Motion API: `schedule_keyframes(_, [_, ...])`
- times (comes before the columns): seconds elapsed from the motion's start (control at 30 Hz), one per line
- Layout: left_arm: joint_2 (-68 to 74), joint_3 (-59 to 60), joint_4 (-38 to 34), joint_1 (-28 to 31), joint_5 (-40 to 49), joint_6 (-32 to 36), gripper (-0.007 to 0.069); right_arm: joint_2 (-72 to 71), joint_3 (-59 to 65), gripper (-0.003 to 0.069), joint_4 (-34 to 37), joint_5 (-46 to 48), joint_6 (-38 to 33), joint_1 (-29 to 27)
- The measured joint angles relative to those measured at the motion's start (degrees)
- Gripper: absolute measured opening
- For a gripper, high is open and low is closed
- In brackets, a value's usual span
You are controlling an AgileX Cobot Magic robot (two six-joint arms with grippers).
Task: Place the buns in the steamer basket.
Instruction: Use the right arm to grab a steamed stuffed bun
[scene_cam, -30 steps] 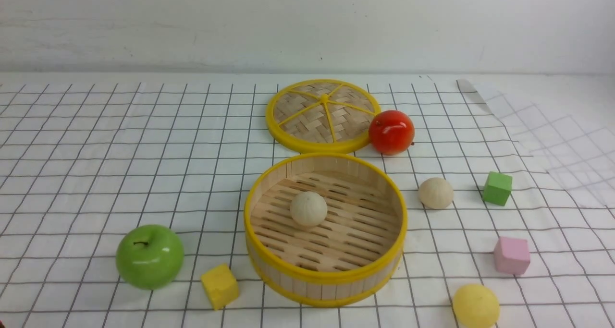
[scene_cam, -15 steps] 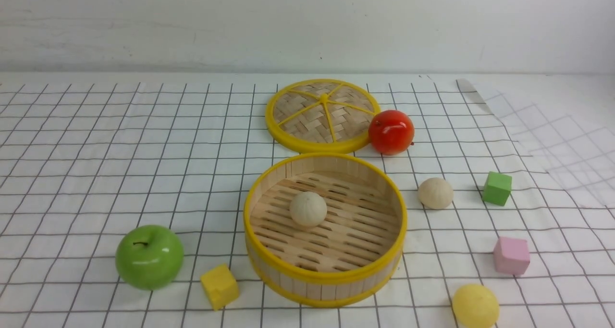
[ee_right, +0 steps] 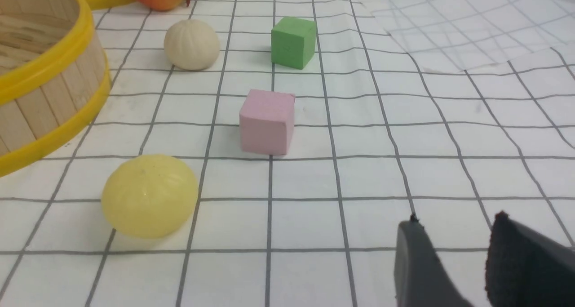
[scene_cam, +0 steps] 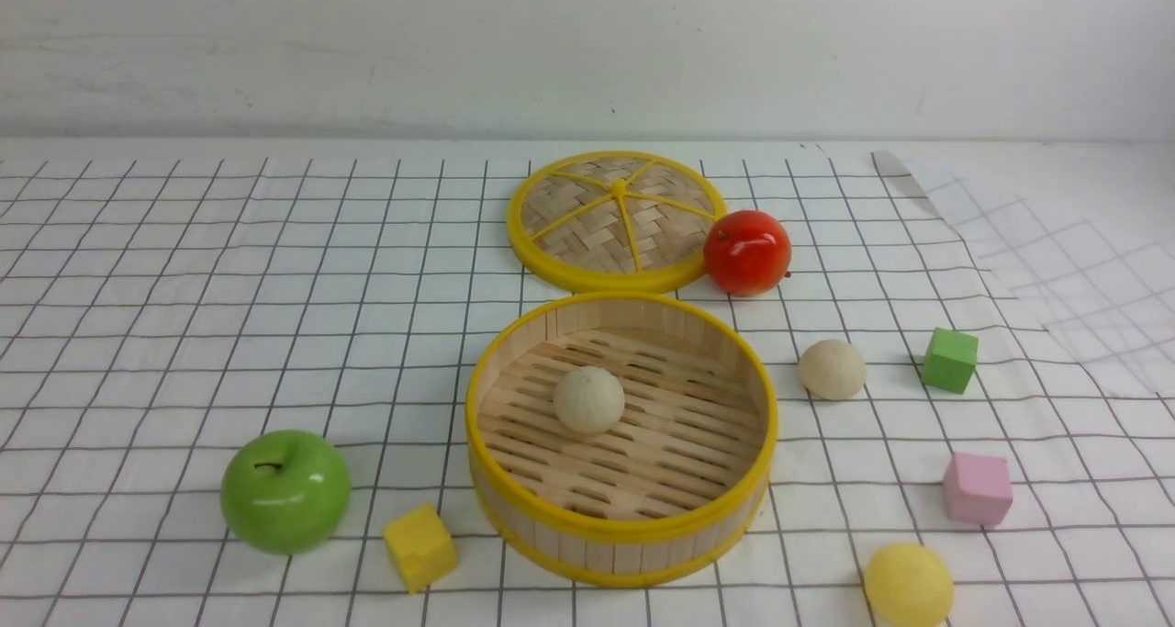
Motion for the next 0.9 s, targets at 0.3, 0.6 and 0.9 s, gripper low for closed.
schedule_keyframes(0.3, [0.0,0.0,0.0,0.0,0.0,0.0,0.0015,0.0,0.52,0.0239,-2.73,-4.91,0.0,0.0])
schedule_keyframes(0.6, [0.0,0.0,0.0,0.0,0.0,0.0,0.0017,0.0,0.58,0.0239,-1.55,-24.38,7.71,0.0])
schedule_keyframes(0.9, [0.0,0.0,0.0,0.0,0.0,0.0,0.0016,0.0,-0.76,0.0239,-0.65,-34.22,16.18,0.0])
